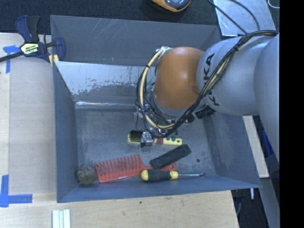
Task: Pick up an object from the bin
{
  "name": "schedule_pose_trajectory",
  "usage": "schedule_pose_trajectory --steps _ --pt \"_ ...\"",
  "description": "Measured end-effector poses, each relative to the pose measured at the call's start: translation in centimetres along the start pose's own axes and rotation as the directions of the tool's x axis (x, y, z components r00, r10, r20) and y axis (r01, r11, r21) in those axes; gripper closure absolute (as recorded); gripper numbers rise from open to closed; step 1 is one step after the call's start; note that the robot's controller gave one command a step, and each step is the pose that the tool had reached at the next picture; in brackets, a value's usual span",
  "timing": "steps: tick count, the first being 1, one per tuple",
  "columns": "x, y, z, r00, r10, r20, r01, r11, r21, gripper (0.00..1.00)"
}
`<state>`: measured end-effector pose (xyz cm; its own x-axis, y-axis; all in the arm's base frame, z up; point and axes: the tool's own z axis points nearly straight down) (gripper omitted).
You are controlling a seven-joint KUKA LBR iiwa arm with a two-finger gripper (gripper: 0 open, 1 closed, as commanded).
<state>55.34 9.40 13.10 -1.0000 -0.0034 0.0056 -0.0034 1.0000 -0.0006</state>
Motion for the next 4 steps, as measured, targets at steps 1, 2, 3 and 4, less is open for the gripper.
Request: schedule_pose_trajectory --steps 1,2,3,4 --pt "-0.2 0.0 -0.5 1.000 0.005 0.008 -0.005 1.000 -0.001 1.00" --pt "-0.2 0.0 -0.5 1.000 0.006 0.008 -0.006 1.000 -0.001 1.00" --pt "1.8 0.0 -10.4 1.000 -0.009 0.006 0.009 1.000 -0.001 1.00" --pt "-0.8 -0.7 -5.1 1.000 -0.021 0.017 0.021 1.000 -0.002 1.00"
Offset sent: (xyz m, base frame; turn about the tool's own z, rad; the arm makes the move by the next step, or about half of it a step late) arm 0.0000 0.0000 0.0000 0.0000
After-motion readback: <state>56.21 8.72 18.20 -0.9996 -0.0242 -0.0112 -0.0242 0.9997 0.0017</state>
